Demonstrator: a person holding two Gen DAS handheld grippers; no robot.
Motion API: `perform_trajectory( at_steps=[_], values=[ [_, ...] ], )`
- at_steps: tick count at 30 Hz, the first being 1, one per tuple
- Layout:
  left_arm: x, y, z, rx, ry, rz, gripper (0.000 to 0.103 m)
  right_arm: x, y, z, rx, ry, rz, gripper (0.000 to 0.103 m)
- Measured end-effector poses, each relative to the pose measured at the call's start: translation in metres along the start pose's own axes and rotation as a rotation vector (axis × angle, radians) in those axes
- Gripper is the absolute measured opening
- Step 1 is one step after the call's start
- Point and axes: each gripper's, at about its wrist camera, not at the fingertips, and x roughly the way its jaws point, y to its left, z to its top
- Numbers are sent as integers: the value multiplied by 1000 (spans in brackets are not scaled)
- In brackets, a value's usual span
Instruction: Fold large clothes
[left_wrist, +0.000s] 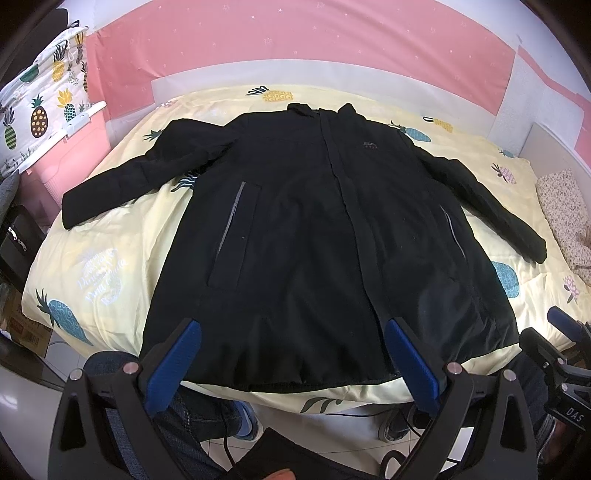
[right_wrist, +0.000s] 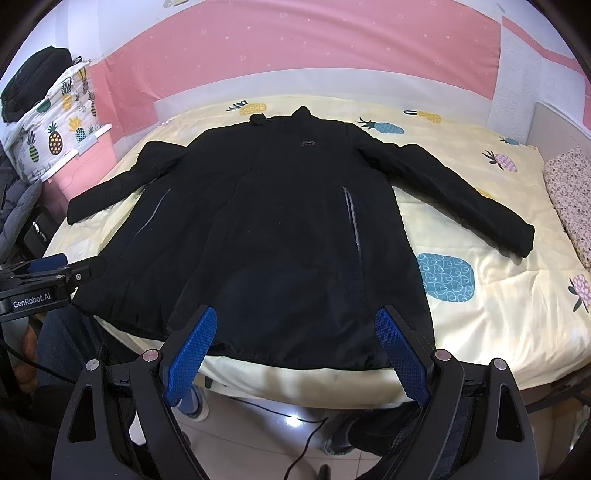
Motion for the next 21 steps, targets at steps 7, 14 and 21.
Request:
perform_trajectory(
  at_steps=[7, 14, 21],
  values=[
    [1, 0, 1, -1, 1, 0, 100, 0, 0, 0, 0, 2, 2, 88],
    [3, -2, -1, 0, 4, -1, 100, 3, 1, -1, 0, 5, 4, 88],
    [6, -3, -2, 1, 12, -4, 100, 4, 1, -1, 0, 9, 7, 88]
  ],
)
